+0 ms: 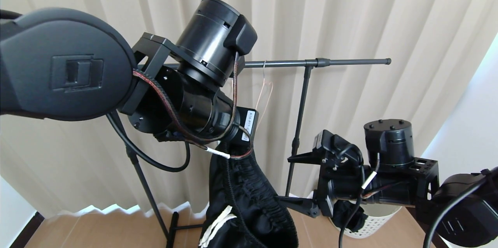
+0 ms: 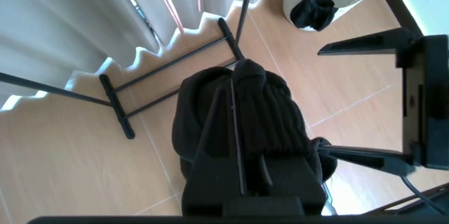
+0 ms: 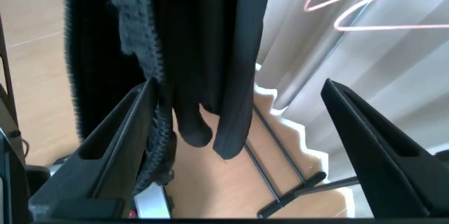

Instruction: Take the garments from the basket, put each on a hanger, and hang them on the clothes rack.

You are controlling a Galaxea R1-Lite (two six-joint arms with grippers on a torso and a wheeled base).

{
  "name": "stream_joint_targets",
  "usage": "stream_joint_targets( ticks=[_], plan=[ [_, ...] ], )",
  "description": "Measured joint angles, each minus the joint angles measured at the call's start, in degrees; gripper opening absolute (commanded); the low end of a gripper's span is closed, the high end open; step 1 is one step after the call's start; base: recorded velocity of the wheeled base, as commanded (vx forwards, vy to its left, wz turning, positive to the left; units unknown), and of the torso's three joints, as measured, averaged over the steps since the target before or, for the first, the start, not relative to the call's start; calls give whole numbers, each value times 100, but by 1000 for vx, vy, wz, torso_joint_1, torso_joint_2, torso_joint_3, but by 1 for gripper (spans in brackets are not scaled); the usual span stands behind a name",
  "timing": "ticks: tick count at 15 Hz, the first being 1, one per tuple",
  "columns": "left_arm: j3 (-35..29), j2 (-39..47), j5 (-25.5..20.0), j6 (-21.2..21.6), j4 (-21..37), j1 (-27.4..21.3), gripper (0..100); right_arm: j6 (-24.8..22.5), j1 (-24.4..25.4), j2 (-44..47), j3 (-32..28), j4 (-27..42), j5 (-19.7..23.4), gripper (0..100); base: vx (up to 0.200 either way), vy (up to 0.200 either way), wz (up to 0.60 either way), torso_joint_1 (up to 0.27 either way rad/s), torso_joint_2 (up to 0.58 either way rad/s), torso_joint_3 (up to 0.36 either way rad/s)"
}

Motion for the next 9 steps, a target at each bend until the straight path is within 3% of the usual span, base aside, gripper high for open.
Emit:
stream_joint_targets(
  ticks=[9],
  plan=[
    [40,-99,-2,7,5,-56,0,4,48,552,-45,-71,-5,100,0,0,0,0,0,0]
  ],
)
